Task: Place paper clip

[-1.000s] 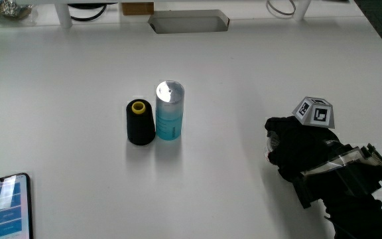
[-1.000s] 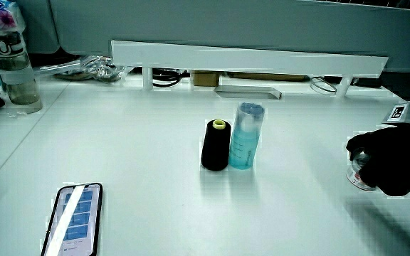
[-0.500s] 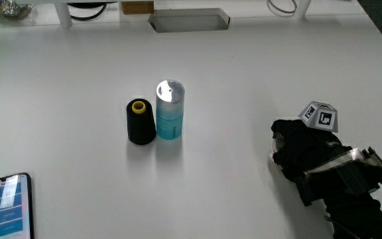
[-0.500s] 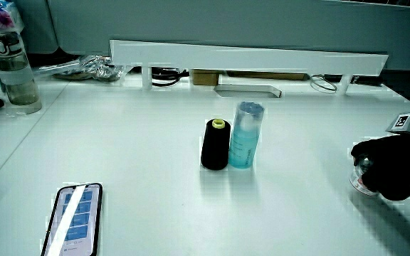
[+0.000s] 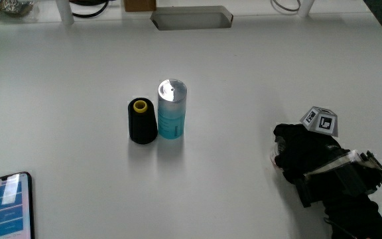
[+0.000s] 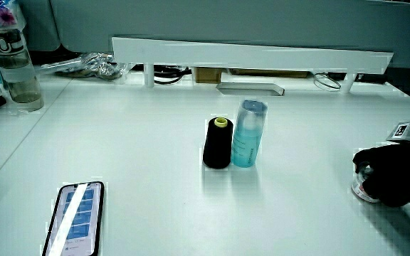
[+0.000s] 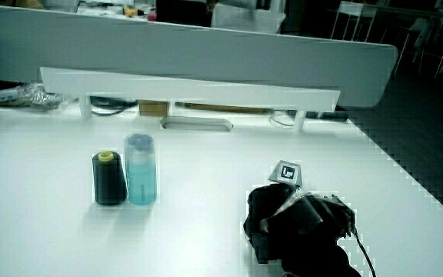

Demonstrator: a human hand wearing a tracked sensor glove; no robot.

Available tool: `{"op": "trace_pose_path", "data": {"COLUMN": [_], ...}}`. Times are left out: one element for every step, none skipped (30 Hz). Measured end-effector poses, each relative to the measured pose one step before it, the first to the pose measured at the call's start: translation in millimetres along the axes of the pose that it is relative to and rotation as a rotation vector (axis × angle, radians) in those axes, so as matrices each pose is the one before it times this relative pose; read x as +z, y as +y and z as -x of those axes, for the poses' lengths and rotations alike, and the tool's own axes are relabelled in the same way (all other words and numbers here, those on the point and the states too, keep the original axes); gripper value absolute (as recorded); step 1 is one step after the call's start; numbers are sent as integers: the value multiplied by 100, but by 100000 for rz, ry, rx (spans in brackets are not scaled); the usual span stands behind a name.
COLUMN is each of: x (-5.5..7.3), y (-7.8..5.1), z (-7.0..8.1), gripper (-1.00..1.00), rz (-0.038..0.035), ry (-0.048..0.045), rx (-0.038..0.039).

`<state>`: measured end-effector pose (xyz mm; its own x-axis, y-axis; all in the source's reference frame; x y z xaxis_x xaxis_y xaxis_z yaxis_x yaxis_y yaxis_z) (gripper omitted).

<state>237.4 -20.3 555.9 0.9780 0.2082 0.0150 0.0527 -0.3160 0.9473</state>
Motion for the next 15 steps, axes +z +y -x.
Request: {"op": "trace_pose_path", "data": {"x": [127, 22, 124, 30, 56, -55, 70, -22, -22, 51, -112, 9, -24, -148, -140], "y": [-247, 34, -351, 155, 55, 139, -209, 7, 167, 1, 375, -191, -161, 138, 125], "z": [119, 5, 153, -31, 76, -41, 182, 56, -42, 28, -125, 134, 138, -59, -155], "gripper": [0, 0, 0, 0, 0, 0, 0, 0, 0, 0, 0, -9, -18, -27, -36], "rz": [-1420, -372, 134, 95, -939, 1983, -1506, 1636, 880, -1258, 746, -230, 27, 1333, 1334], "ry": [96, -2151, 1628, 241, -1440, 667, -138, -1198, 529, -403, -36, -31, -388, -1315, 1091], "rx": [710, -634, 1690, -701, -529, -1542, 1614, -1339, 279, 25, -1527, -417, 1159, -1329, 108]}}
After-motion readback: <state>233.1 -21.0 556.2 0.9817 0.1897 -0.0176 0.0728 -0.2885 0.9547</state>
